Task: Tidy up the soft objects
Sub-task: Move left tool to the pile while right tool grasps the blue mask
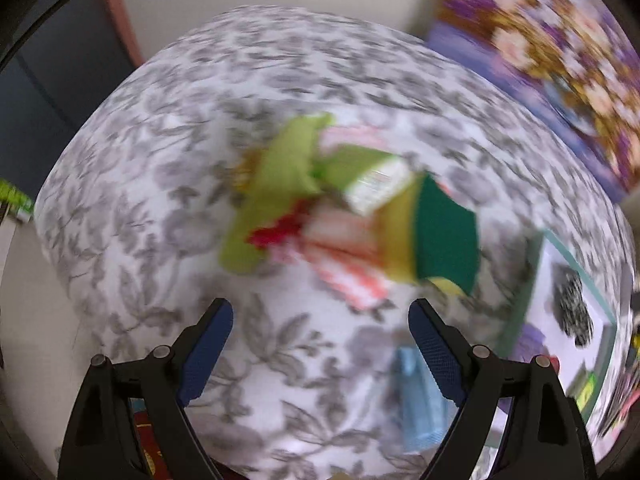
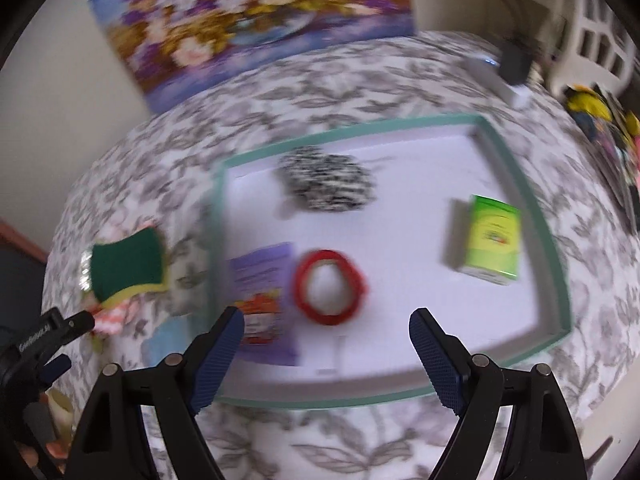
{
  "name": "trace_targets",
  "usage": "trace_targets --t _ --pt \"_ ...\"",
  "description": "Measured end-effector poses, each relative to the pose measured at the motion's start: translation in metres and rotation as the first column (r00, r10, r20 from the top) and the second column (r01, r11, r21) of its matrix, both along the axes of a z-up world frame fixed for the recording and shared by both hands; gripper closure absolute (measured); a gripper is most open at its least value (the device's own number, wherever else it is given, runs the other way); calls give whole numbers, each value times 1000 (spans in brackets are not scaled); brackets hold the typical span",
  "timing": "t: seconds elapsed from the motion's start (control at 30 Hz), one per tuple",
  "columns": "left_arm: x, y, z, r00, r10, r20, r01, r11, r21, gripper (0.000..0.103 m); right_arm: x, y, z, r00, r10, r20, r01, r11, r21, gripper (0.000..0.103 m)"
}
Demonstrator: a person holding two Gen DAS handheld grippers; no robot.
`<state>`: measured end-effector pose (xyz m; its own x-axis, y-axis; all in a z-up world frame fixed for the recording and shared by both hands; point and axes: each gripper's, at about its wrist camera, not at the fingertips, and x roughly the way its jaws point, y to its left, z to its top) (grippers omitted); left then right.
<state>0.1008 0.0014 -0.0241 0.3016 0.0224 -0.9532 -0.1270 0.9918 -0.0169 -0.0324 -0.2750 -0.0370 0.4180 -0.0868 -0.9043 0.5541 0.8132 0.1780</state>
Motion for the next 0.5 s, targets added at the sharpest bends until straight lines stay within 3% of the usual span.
trace_targets --t 0.3,0.5 --pt "12 54 -8 996 85 -9 -85 996 -1 13 40 82 0 980 195 29 -195 981 6 16" --pt "20 75 -15 992 121 -22 -122 991 -54 13 59 122 -19 957 290 -13 -290 957 22 16"
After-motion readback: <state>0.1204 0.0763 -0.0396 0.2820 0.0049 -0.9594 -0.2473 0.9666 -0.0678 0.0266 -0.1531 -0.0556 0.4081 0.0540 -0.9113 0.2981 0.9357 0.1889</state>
